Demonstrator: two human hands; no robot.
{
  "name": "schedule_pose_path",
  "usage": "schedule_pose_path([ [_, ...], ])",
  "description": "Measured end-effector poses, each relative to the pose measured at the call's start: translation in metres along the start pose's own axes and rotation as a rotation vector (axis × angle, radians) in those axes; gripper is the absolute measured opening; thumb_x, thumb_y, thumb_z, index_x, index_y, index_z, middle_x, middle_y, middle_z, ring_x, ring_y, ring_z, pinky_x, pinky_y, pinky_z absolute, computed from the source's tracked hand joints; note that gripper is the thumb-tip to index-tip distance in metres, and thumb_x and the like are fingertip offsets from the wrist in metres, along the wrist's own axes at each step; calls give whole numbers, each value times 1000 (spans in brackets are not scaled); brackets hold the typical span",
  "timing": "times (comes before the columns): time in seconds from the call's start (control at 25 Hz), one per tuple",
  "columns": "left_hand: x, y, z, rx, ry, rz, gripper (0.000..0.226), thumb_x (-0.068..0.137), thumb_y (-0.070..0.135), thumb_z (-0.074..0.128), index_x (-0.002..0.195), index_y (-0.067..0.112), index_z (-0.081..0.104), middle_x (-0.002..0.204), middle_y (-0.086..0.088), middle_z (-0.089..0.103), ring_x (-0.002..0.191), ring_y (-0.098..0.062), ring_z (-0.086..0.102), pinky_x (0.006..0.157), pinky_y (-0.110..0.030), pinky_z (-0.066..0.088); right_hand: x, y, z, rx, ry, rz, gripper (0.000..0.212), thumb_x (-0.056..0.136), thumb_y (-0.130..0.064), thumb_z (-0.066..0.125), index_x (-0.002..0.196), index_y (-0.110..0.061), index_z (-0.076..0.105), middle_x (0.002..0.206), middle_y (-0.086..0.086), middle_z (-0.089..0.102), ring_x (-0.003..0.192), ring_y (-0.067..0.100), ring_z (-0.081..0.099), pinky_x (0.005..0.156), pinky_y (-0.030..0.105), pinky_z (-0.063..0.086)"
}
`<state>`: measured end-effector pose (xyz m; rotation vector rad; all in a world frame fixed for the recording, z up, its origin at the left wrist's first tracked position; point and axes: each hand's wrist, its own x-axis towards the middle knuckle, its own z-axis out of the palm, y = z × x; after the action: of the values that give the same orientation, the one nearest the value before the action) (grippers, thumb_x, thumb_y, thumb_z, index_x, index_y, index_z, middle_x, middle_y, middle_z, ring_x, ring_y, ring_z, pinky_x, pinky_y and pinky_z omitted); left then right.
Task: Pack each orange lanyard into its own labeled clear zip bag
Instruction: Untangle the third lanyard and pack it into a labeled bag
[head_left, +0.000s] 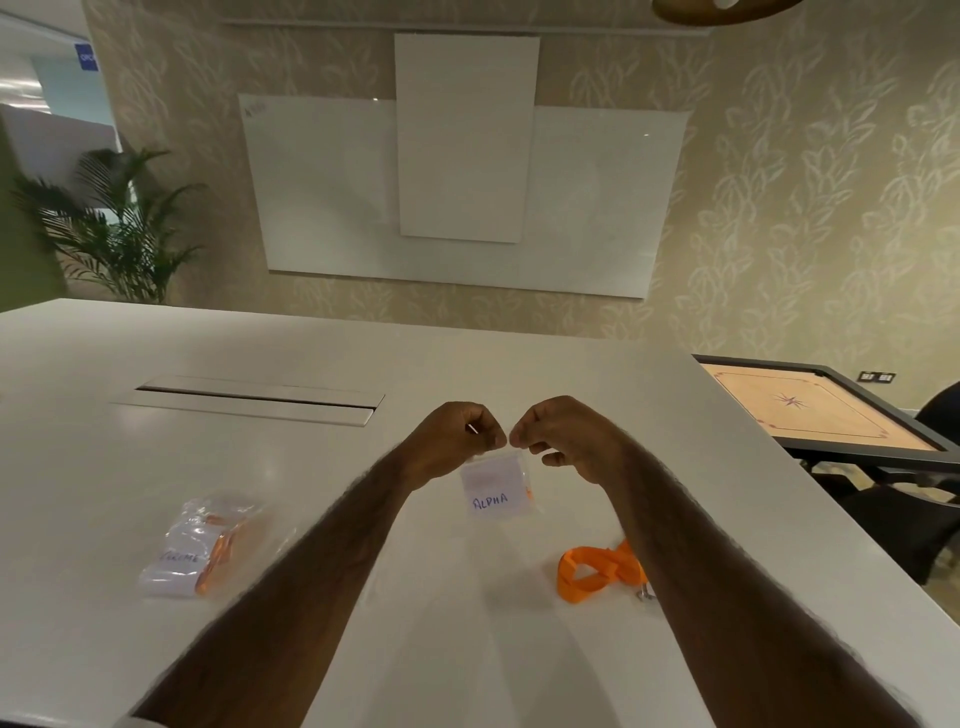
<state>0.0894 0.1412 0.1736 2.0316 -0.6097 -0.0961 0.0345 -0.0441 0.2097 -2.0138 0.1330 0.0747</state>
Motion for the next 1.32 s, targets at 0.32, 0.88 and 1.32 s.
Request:
schedule_pose_path([
  [0.32, 2, 1, 2, 82, -8, 51, 5, 90, 21, 74, 85, 20, 74, 73, 18, 71, 67, 5, 63, 64, -10, 46, -1, 2, 5, 23, 33, -15, 4, 81, -6, 75, 80, -8, 71, 92, 8, 71, 90, 20, 59, 80, 36, 48],
  [0.88, 4, -8, -14, 175, -4, 92, 6, 87, 24, 75, 82, 20, 76, 81, 7, 75, 72, -1, 64, 67, -17, 47, 5, 10, 7, 300, 112, 79, 2, 83, 4, 71, 83, 3, 69, 95, 17, 73, 95, 27, 70, 89, 45, 58],
  [1.32, 2, -35, -31, 99, 36, -31, 17, 86, 33, 78, 83, 17, 72, 80, 3, 72, 71, -6, 58, 71, -25, 47, 8, 19, 0, 438, 122, 66, 4, 84, 10, 65, 81, 8, 67, 87, 23, 70, 83, 34, 72, 72, 46, 63],
])
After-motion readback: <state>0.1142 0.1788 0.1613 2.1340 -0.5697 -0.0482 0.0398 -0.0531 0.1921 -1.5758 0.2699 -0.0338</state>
